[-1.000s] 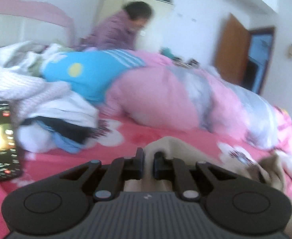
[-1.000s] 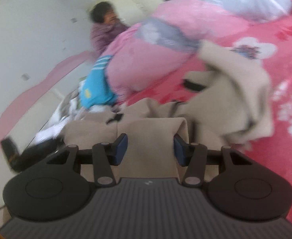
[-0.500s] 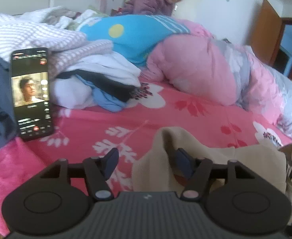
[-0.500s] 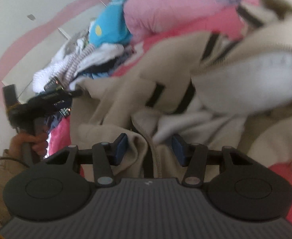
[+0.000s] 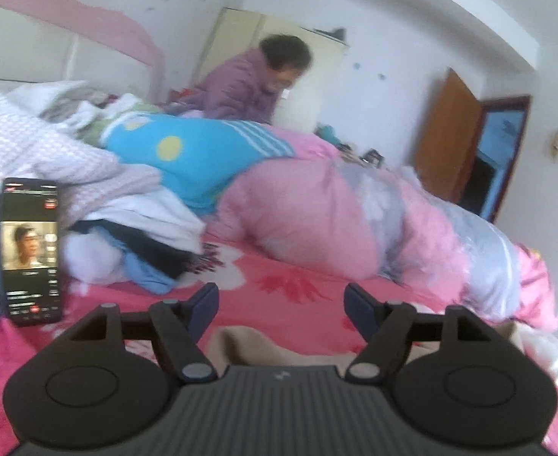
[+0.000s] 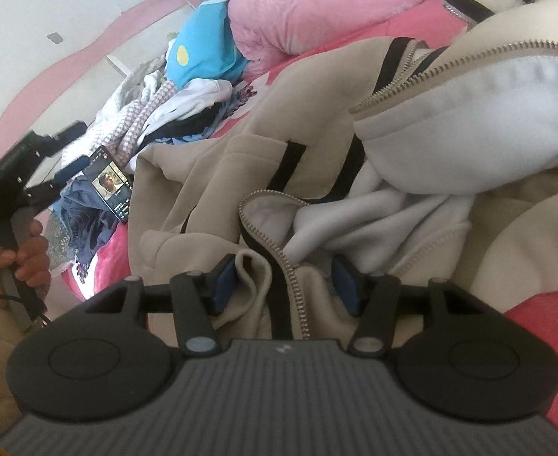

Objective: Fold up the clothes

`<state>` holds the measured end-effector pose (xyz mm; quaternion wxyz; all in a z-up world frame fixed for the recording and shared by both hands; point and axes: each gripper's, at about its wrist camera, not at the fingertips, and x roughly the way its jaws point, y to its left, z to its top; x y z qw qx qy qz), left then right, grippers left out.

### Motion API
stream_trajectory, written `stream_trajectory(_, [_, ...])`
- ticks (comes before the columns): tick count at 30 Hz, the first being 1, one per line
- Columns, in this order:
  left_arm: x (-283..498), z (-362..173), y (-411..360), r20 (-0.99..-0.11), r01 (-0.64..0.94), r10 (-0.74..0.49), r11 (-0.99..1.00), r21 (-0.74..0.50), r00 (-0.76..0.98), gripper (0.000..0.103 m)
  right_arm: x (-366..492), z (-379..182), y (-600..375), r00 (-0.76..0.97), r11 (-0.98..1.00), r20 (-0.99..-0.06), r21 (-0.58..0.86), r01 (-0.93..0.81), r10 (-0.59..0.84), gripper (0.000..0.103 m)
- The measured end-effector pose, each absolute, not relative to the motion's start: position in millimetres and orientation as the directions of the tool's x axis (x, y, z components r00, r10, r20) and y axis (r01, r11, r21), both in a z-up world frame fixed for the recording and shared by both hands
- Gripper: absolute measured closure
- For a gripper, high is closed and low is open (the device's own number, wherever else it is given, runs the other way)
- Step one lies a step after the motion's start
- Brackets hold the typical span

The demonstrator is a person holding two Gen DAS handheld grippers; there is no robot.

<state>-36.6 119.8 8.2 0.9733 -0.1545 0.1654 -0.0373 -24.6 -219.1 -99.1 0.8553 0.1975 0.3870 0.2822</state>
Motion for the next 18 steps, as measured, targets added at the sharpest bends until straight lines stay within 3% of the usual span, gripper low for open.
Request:
stream_trajectory(6, [-3,-18,61,-0.409,0.191,-0.301,0.938,-0.29,0.862,0.029,-32,-85,-222,0.577,0.771,-0.526,0.532,-0.35,0.625,0.049])
stream_trajectory(11, [25,-60,5,-0.547,0.281,-0.364,0.931,-0.232,0.754,0.029,-48,-48,-259,0.691,0.781,-0.413,0.505,-0.368,0.593,0.048])
stream_trajectory(14, [32,-83,-8,-0.608,0.264,-0.324,0.946,-0.19,0.725,0.029,-53,-25,-292,0.783,0.822,-0.354,0.467,-0.327,0.512,0.041])
stream_trajectory(18, [40,-105,6,-0.631,0.22,-0.353,0.934,-0.282,0.691,0.029,-46,-5,-336,0.883,0.907,-0.34,0.377,-0.187,0.324,0.024])
